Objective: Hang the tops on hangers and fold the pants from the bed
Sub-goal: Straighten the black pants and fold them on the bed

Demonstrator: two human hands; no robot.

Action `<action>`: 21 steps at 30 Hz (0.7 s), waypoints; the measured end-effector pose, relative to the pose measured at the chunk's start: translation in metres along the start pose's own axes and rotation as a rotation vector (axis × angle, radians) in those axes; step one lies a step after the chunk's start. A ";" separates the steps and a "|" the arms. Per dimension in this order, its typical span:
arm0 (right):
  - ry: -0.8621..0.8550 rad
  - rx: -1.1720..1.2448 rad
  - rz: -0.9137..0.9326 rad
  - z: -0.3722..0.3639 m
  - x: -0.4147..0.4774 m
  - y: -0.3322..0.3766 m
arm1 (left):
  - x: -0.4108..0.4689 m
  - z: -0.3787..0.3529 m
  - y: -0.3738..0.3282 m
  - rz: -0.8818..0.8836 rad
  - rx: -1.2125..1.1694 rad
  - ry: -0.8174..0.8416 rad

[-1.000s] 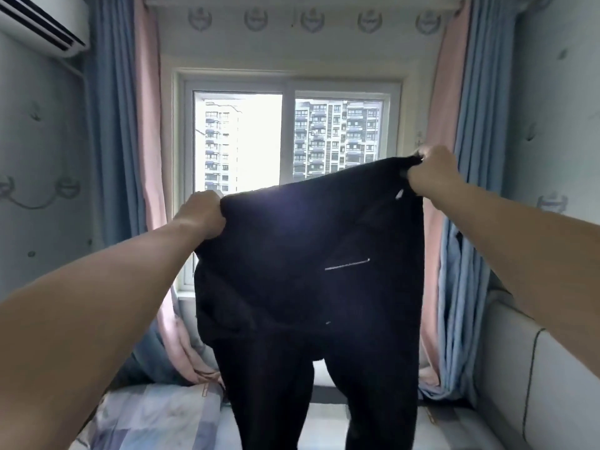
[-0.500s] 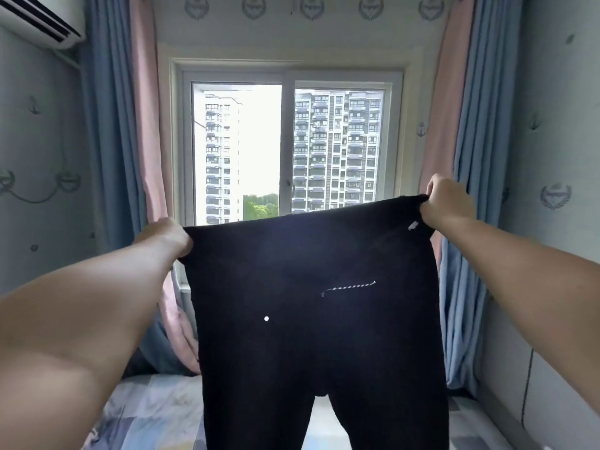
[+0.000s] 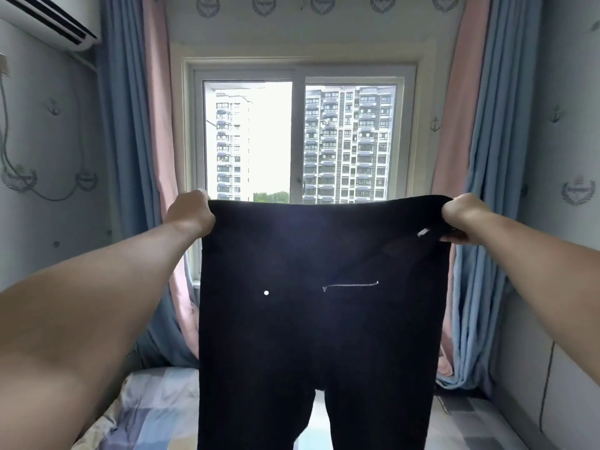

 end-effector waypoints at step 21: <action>0.385 0.284 0.227 -0.019 -0.009 0.035 | 0.007 0.006 -0.008 -0.118 -0.169 0.064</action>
Point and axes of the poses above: each hand's wrist, its own x-axis towards the middle knuckle, its own z-axis out of the back of the hand, y = z × x, the point moved 9 cm from there along x, towards the middle knuckle, and after that the axes turned 2 degrees about -y, right-handed, at the moved point
